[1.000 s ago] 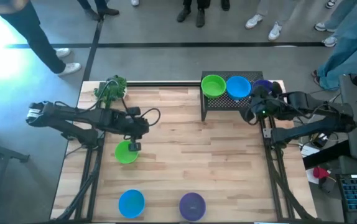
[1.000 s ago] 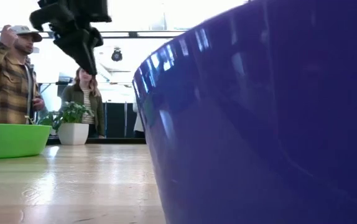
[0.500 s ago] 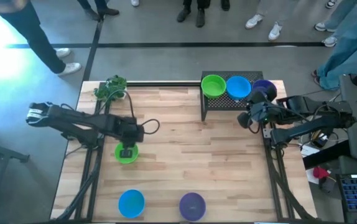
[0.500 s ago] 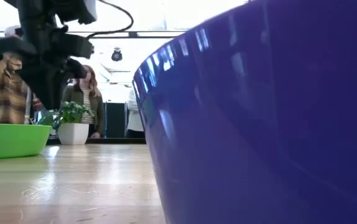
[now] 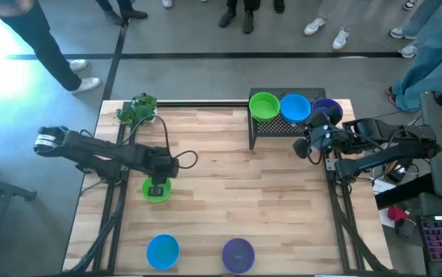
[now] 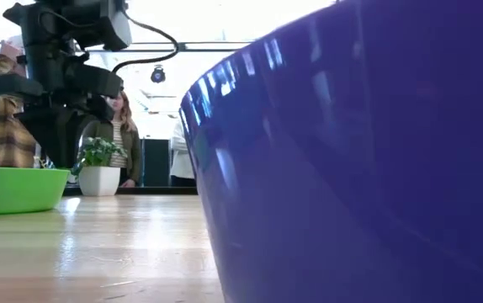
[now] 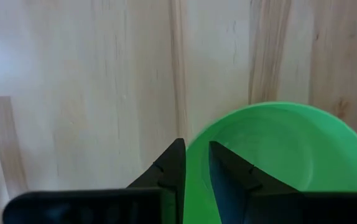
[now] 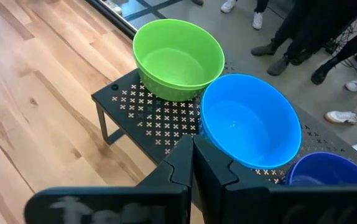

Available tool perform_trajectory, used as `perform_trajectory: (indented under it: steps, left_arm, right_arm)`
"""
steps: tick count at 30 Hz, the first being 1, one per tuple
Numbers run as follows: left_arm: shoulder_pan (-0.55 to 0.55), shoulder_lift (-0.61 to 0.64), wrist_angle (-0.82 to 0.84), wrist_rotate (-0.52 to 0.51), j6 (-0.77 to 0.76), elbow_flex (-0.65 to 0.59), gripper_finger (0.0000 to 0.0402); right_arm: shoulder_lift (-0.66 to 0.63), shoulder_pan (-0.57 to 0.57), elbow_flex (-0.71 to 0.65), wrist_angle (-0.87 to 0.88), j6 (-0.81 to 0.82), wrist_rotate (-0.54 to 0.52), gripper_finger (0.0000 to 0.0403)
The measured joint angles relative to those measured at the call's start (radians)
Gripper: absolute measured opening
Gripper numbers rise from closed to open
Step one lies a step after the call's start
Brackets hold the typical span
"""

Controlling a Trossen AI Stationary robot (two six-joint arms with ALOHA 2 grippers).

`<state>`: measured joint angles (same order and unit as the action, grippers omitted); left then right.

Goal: Pick & Place Mini bowls
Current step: Stack the green bowl on top of the green bowl on the shelf

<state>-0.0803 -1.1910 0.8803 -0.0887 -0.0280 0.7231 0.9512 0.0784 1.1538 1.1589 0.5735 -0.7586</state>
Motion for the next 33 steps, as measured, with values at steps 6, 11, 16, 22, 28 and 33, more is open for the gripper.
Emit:
perform_trajectory:
  steps: [6, 11, 16, 22, 28, 33]
  left_arm:
    - [0.0, -0.055, -0.001, -0.003, 0.001, 0.0, 0.0064]
    - [0.0, -0.101, -0.002, -0.001, 0.006, 0.0, 0.0064]
    - [0.0, -0.109, -0.006, 0.002, 0.016, 0.0, 0.0064]
    - [0.0, -0.109, -0.006, 0.026, 0.04, 0.0, 0.0047]
    - [0.0, -0.108, -0.006, 0.031, 0.047, 0.004, 0.0007]
    - [0.0, -0.109, -0.008, 0.03, 0.055, 0.059, 0.0002]
  right_arm:
    - [0.0, 0.0, 0.0, -0.012, -0.001, 0.0, 0.0008]
    - [0.0, 0.0, 0.0, -0.014, -0.006, 0.0, 0.0008]
    - [0.0, 0.0, 0.0, -0.014, -0.01, 0.0, 0.0008]
    - [0.0, 0.0, 0.0, -0.014, -0.02, 0.0, 0.0008]
    - [0.0, 0.0, 0.0, -0.017, -0.027, -0.001, 0.0008]
    - [0.0, 0.0, 0.0, -0.018, -0.027, -0.001, 0.0008]
